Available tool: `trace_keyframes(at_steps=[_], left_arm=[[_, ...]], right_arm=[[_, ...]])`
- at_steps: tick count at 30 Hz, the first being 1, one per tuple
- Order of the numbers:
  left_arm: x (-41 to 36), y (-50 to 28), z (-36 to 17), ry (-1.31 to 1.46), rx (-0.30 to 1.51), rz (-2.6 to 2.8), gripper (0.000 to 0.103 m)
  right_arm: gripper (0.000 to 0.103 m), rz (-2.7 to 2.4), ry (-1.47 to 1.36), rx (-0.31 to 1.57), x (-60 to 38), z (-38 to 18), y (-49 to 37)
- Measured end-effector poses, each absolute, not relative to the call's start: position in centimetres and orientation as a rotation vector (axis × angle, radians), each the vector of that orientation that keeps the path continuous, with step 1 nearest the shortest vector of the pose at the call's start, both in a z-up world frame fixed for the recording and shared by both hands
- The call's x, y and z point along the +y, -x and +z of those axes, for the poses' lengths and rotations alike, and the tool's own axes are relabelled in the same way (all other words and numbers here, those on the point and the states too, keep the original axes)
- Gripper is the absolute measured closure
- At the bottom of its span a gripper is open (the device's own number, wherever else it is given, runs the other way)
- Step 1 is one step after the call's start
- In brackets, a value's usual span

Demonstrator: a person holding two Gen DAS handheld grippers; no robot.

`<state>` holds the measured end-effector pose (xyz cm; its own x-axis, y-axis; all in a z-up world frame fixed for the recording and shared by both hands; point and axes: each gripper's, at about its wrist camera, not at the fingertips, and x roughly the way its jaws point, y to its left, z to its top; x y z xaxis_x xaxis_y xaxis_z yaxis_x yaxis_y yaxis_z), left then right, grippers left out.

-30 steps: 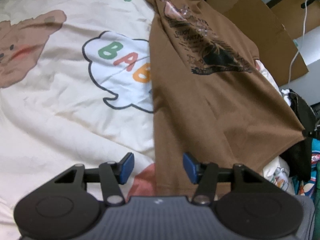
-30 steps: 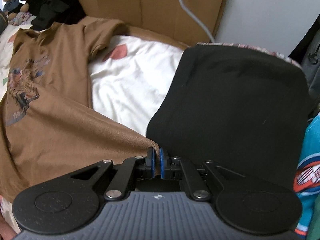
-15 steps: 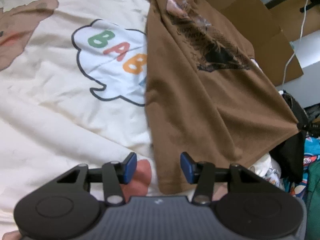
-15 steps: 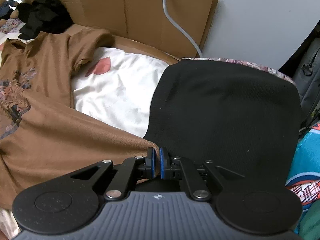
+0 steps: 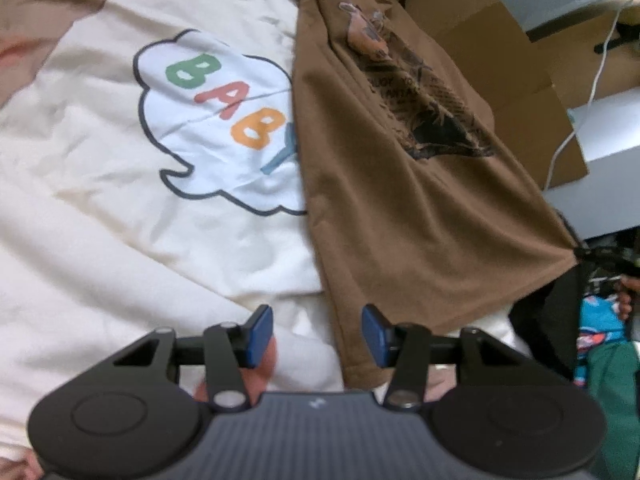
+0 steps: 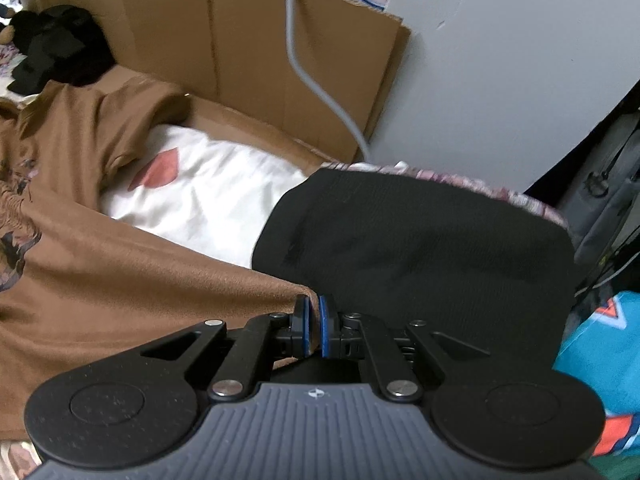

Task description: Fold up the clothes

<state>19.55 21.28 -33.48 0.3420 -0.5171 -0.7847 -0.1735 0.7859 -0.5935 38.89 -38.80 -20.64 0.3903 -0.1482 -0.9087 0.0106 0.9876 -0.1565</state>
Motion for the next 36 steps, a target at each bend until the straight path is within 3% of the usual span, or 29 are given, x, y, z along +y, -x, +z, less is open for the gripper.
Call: trace_keyframes(at_steps=[5, 13, 23, 28, 36], left_arm=[[20.2, -19.8, -34.4, 0.742, 1.233, -0.361, 0.052], [17.1, -21.3, -36.2, 0.59, 1.324, -0.359, 0.055], [20.4, -20.7, -36.9, 0.793, 1.244, -0.312, 0.055], [19.7, -20.5, -38.7, 0.719, 1.303, -0.249, 0.076], [16.4, -21.5, -40.0, 0.651, 1.333, -0.312, 0.076]], right_arm=[[0.098, -0.094, 0.142, 1.176, -38.7, -21.3, -39.5], [0.098, -0.076, 0.123, 1.179, -39.2, -21.9, -39.7], [0.098, -0.05, 0.12, 1.182, -39.6, -22.3, -40.3], [0.098, -0.044, 0.119, 1.184, -39.5, -22.6, -40.6], [0.098, -0.039, 0.129, 1.19, -39.5, -22.7, -40.9]])
